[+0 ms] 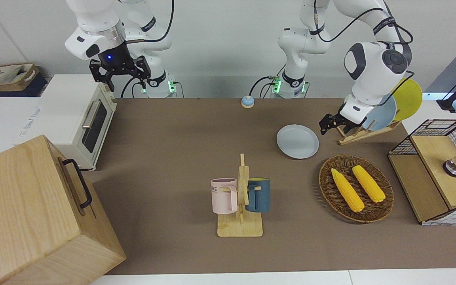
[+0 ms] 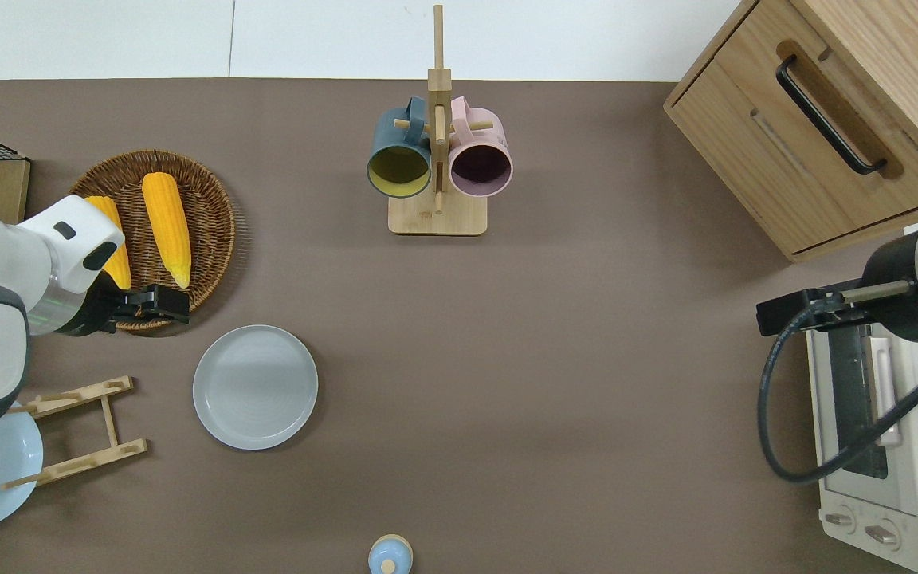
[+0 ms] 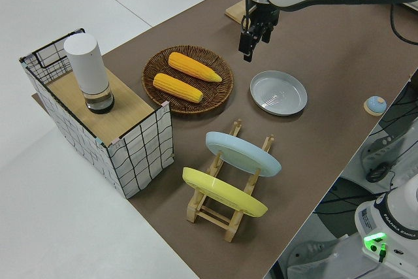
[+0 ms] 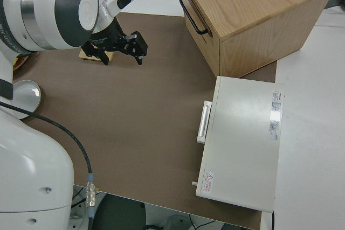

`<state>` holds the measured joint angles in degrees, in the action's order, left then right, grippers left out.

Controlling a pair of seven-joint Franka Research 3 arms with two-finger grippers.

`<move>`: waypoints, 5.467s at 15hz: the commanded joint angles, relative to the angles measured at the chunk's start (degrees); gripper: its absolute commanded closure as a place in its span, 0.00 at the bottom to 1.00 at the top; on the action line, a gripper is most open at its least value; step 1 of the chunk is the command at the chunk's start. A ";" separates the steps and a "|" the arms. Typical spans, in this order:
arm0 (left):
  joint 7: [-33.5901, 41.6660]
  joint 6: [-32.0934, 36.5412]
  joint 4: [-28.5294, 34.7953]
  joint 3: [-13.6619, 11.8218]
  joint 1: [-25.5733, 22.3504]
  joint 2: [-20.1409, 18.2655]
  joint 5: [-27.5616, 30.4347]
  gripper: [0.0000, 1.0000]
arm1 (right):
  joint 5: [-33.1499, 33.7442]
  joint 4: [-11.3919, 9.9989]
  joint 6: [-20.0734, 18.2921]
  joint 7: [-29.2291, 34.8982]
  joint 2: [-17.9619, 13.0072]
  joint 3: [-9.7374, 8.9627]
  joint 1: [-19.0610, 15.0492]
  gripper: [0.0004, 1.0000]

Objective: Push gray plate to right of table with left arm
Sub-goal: 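Move the left gripper down toward the gray plate's edge nearest the basket, then lower the left gripper against the gray plate's rim, then push the gray plate with the left gripper away from the basket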

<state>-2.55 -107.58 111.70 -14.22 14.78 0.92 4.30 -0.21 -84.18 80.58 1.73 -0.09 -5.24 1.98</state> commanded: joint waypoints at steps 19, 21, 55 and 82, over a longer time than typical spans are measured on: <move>0.35 -29.34 29.53 -2.92 2.45 -7.42 -4.38 0.00 | -0.49 0.07 -0.69 -0.15 -0.35 -0.30 -0.67 0.02; 0.35 -31.80 31.46 -2.92 2.54 -7.42 -4.38 0.01 | -0.58 0.07 -0.69 -0.14 -0.35 -0.30 -0.67 0.02; -8.78 -36.74 35.69 -2.13 7.10 -6.72 -4.30 1.00 | -0.58 0.07 -0.60 -0.14 -0.35 -0.30 -0.67 0.02; -44.47 -37.35 29.10 18.87 9.83 0.39 -4.38 1.00 | -0.58 0.07 -0.69 -0.15 -0.35 -0.30 -0.67 0.02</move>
<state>-42.67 -144.33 142.81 3.17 23.80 -2.05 1.10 -0.21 -84.18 80.58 1.73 -0.09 -5.24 1.98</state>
